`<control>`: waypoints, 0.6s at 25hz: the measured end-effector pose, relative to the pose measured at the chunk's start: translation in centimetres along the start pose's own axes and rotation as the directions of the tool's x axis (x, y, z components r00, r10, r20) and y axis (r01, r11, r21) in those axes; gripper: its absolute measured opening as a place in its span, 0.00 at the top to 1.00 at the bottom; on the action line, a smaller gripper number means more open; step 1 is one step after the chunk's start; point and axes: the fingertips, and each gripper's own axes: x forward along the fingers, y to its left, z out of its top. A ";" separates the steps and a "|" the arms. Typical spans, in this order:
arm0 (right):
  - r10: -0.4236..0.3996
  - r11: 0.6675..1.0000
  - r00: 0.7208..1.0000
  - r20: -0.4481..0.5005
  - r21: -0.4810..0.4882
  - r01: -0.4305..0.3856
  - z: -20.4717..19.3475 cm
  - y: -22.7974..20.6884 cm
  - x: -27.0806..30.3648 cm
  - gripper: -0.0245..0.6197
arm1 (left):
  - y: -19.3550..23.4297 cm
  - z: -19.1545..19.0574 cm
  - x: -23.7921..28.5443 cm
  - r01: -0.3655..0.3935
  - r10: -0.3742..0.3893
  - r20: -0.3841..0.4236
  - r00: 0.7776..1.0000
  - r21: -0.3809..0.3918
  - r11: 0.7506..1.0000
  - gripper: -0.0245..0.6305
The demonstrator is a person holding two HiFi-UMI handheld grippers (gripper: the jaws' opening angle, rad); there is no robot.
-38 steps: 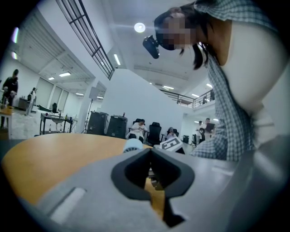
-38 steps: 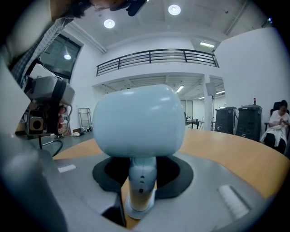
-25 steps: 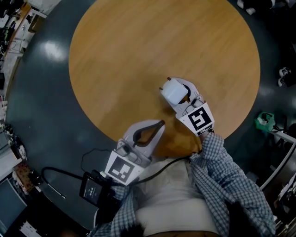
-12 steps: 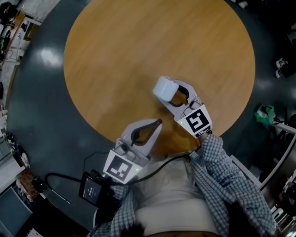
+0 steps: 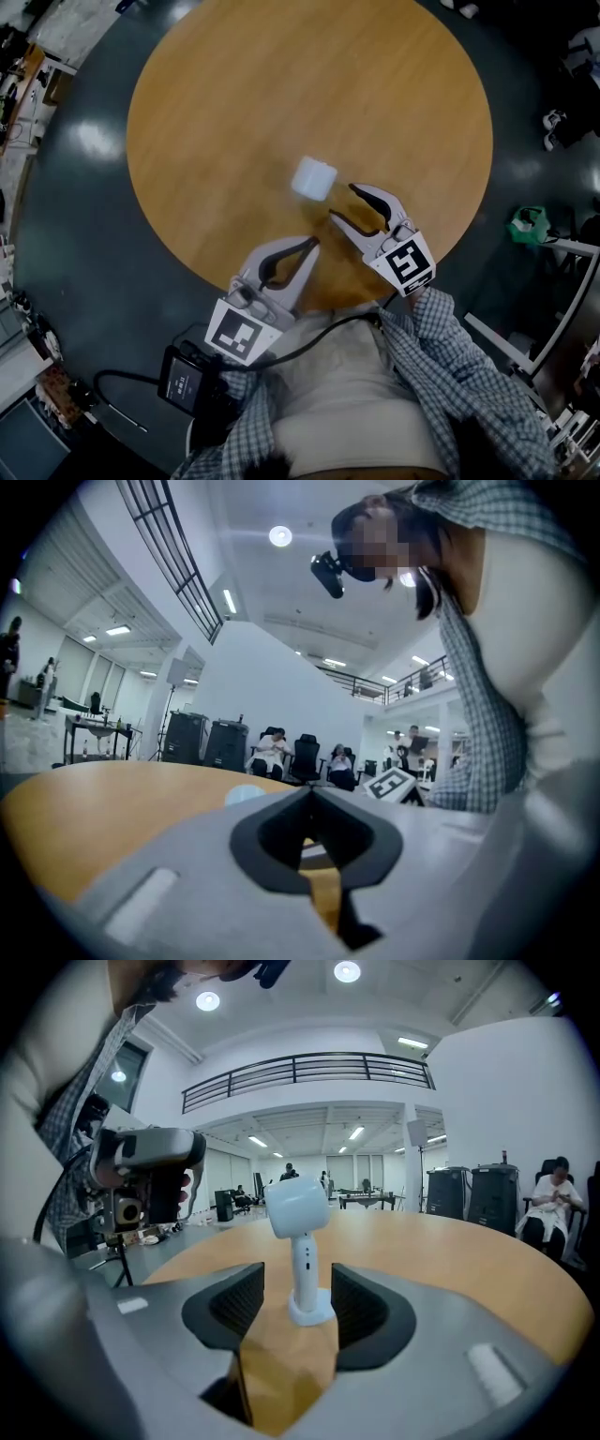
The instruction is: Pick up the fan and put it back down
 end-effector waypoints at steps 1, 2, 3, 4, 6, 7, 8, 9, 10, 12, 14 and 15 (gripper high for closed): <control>-0.003 1.000 1.000 0.003 0.006 0.003 0.3 0.0 -0.5 0.63 | 0.0 0.2 0.0 -0.001 0.001 0.002 1.000 0.004 1.000 0.96; -0.007 1.000 1.000 0.009 0.011 0.007 0.6 -0.1 -0.8 0.63 | 0.0 0.5 -0.1 -0.002 0.002 0.003 1.000 0.008 1.000 0.96; -0.011 1.000 1.000 0.015 0.015 0.011 1.1 -0.1 -1.2 0.64 | 0.0 0.7 -0.2 -0.003 0.003 0.004 1.000 0.012 1.000 0.96; -0.015 1.000 1.000 0.022 0.017 0.015 1.6 -0.2 -1.4 0.65 | 0.0 1.0 -0.3 -0.002 0.002 0.006 1.000 0.017 1.000 0.96; -0.026 1.000 0.999 0.035 0.005 0.026 2.8 -0.5 -2.0 0.69 | 0.1 1.6 -0.4 0.001 -0.002 0.014 1.000 0.035 0.999 0.96; -0.033 0.999 0.998 0.048 -0.008 0.033 3.5 -0.7 -2.3 0.71 | 0.1 1.9 -0.3 0.001 -0.002 0.023 1.000 0.043 0.999 0.96; -0.041 0.999 0.997 0.066 -0.020 0.042 4.2 -0.9 -2.6 0.73 | 0.2 2.3 -0.3 -0.001 -0.001 0.033 0.999 0.050 0.999 0.96; -0.049 0.998 0.995 0.086 -0.027 0.052 4.8 -1.0 -2.9 0.75 | 0.3 2.7 -0.3 -0.004 0.001 0.044 0.999 0.053 0.999 0.96; -0.059 0.998 0.993 0.105 -0.027 0.062 5.5 -1.0 -3.2 0.77 | 0.4 3.0 -0.4 -0.008 0.005 0.054 0.999 0.053 0.999 0.96; -0.080 0.996 0.987 0.139 -0.022 0.084 7.0 -1.0 -3.8 0.85 | 0.4 3.4 -0.7 -0.016 0.012 0.064 0.998 0.055 0.998 0.96; -0.099 0.994 0.980 0.172 -0.021 0.105 8.4 -1.2 -4.4 0.91 | 0.6 3.6 -0.7 -0.018 0.014 0.067 0.998 0.063 0.998 0.96; -0.108 0.993 0.977 0.185 -0.020 0.114 9.1 -1.3 -4.6 0.93 | 0.6 3.7 -0.7 -0.018 0.013 0.068 0.998 0.067 0.998 0.96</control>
